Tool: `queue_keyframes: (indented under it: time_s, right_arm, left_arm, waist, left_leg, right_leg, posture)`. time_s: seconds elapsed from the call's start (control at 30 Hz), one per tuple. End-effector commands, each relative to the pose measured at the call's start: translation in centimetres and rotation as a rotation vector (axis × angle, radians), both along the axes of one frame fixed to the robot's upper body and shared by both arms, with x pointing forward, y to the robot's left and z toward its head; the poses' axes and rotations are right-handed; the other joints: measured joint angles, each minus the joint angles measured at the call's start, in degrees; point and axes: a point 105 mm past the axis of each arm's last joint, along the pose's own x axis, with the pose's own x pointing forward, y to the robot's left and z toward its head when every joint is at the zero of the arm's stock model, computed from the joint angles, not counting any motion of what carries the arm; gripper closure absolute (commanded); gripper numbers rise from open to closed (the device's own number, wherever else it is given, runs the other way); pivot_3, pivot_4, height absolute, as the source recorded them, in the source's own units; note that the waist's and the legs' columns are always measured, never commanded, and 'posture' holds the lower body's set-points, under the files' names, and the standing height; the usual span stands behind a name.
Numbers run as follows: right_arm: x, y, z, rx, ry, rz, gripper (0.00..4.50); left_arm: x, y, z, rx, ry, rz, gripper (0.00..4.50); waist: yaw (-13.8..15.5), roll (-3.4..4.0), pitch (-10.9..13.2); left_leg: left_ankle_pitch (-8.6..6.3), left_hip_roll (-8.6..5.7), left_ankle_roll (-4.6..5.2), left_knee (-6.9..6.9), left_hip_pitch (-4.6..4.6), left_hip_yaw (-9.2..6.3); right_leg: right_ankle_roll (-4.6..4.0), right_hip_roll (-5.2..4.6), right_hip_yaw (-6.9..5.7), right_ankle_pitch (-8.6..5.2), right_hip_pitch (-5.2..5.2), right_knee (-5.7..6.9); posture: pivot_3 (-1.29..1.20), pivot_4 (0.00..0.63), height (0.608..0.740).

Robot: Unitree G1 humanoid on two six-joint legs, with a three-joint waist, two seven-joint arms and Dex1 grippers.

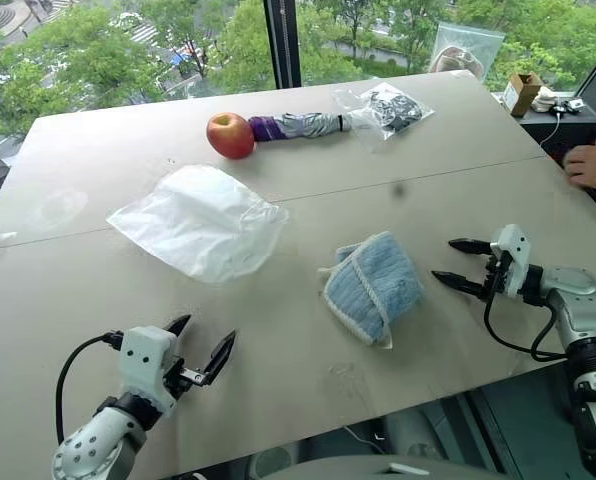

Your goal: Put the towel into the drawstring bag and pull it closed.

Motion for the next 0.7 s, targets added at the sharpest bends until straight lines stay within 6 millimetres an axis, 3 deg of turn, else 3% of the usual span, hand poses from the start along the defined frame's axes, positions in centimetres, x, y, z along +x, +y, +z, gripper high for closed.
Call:
queue_keyframes:
  time_s: [0.03, 0.7]
  right_arm:
    - [0.1, -0.7, 0.8, 0.005, -0.036, -0.008, 0.04]
    - [-0.3, -1.0, 0.6, 0.013, -0.045, -0.015, 0.04]
  left_arm:
    - [0.1, -0.1, 0.9, 0.0, -0.036, -0.019, 0.0]
    - [1.0, -1.6, 1.7, -0.052, -0.086, -0.102, 0.0]
  waist:
    - [0.0, 0.0, 0.0]
    - [0.07, 0.0, 0.0]
  left_leg:
    - [0.0, 0.0, 0.0, 0.0, 0.0, 0.0]
    - [0.0, -0.01, 0.0, 0.01, 0.0, 0.0]
  right_leg:
    - [-0.02, 0.0, 0.0, 0.01, 0.0, 0.0]
    - [-0.08, 0.0, 0.0, 0.05, 0.01, 0.01]
  posture:
    - [0.0, 0.15, 0.74]
    - [0.0, 0.15, 0.74]
